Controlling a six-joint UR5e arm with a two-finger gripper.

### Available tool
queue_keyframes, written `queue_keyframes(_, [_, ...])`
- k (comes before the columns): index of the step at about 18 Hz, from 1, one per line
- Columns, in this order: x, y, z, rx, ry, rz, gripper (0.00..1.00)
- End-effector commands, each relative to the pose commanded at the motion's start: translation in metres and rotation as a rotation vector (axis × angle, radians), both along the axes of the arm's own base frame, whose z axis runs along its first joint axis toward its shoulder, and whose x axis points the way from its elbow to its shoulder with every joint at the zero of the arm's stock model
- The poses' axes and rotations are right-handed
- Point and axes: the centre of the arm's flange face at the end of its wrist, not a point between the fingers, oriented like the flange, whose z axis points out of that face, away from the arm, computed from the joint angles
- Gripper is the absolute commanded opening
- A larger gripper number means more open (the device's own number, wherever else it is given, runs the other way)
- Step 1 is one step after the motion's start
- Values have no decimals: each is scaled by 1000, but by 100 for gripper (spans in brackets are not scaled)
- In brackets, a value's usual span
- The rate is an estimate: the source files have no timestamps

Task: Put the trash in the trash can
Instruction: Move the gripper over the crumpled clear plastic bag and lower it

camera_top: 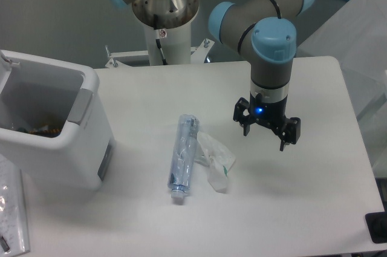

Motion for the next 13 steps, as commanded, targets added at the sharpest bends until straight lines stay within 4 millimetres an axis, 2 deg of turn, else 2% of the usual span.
queue_keyframes(6, [7,4,-8,-12,-6,-10,100])
queue_keyframes(13, [12,2,-52,-26,-66,7,100])
